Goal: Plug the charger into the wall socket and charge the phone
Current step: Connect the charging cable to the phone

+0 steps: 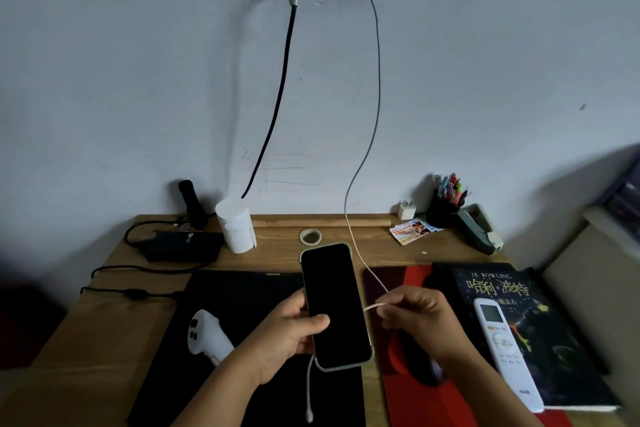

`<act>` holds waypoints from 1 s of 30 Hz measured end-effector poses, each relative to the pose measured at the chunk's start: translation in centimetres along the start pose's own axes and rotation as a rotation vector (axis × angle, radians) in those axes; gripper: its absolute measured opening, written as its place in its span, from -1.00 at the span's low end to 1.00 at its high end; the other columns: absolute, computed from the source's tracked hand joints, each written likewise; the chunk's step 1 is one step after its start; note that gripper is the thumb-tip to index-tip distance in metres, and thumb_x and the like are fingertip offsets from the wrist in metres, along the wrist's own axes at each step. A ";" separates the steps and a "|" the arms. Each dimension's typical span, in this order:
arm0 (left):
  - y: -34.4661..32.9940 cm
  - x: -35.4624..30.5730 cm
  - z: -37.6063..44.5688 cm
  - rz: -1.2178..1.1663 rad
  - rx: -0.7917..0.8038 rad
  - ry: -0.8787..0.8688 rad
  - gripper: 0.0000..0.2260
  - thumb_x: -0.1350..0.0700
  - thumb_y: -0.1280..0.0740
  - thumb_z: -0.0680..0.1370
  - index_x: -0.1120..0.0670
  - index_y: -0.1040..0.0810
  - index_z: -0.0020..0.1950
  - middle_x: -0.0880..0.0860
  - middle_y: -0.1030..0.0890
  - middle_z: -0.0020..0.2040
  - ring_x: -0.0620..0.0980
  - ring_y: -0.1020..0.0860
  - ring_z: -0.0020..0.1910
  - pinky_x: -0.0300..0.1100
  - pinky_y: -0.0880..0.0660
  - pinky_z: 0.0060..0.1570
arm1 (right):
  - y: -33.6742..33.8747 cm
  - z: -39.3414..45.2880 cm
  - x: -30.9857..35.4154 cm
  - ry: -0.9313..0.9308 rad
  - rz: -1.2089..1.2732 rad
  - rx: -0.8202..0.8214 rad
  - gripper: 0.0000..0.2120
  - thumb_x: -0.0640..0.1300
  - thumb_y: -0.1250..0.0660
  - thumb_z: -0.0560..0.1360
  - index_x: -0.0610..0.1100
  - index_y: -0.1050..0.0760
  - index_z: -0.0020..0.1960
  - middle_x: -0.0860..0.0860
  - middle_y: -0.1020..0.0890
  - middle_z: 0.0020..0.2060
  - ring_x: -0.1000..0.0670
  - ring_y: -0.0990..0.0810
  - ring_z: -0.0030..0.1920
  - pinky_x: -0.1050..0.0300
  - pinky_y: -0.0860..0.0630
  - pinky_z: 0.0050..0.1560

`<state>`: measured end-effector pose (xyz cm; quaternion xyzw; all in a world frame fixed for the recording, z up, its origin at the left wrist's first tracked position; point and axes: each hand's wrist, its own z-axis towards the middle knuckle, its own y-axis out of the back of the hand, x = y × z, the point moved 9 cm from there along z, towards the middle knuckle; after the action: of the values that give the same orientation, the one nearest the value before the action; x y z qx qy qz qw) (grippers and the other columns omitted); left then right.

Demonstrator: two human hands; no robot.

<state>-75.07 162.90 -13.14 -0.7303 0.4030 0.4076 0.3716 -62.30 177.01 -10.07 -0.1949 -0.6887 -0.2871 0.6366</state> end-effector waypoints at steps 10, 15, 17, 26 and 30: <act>1.3 1.5 -0.2 0.089 -0.027 0.072 -0.69 0.21 -0.36 0.45 -0.18 -0.59 0.06 0.07 -0.67 0.07 0.06 -0.65 0.04 0.01 -0.59 -0.02 | 9.7 -0.6 -1.7 -0.182 -0.112 -0.632 -0.92 -0.27 -0.44 0.37 -0.11 -0.65 -0.23 -0.18 -0.69 -0.32 -0.12 -0.62 -0.28 -0.15 -0.58 -0.05; 2.7 1.4 -0.6 0.117 -0.104 0.072 -0.73 0.22 -0.34 0.47 -0.15 -0.59 0.02 -0.03 -0.72 -0.04 -0.01 -0.67 -0.03 -0.18 -0.58 -0.20 | 7.2 -0.2 -1.3 -0.239 -0.780 -0.384 -0.72 -0.19 -0.41 0.35 -0.08 -0.60 0.06 -0.10 -0.70 -0.04 -0.15 -0.63 0.00 0.02 -0.52 0.02; 2.5 1.1 -0.7 0.115 -0.103 0.069 -0.73 0.21 -0.34 0.47 -0.16 -0.61 0.00 -0.03 -0.72 -0.03 -0.01 -0.67 -0.02 -0.20 -0.58 -0.21 | 3.0 0.5 -1.1 -0.104 -0.878 -0.128 -0.51 -0.18 -0.40 0.35 0.01 -0.45 0.27 0.00 -0.63 0.16 -0.04 -0.58 0.14 0.14 -0.46 0.09; 2.7 -0.1 -1.3 0.125 -0.128 0.018 -0.72 0.22 -0.34 0.47 -0.17 -0.62 -0.01 -0.10 -0.71 -0.04 -0.08 -0.66 -0.03 -0.28 -0.57 -0.23 | -6.6 0.2 0.1 0.106 -0.335 0.250 -0.70 -0.27 -0.32 0.45 0.02 -0.55 0.12 -0.03 -0.69 -0.10 0.08 -0.65 -0.12 0.13 -0.58 -0.09; 3.9 -0.5 -1.7 0.108 -0.213 -0.013 -0.75 0.25 -0.33 0.48 -0.10 -0.60 -0.02 -0.13 -0.72 -0.11 -0.13 -0.67 -0.10 -0.33 -0.56 -0.31 | -5.9 0.4 -0.8 0.163 -0.676 0.259 -0.86 -0.07 -0.30 0.48 0.02 -0.61 -0.02 0.13 -0.63 -0.25 0.18 -0.56 -0.24 0.11 -0.52 -0.16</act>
<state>-78.24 160.01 -12.93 -0.7402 0.3937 0.4723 0.2721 -66.29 172.86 -11.70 0.1494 -0.6919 -0.4062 0.5779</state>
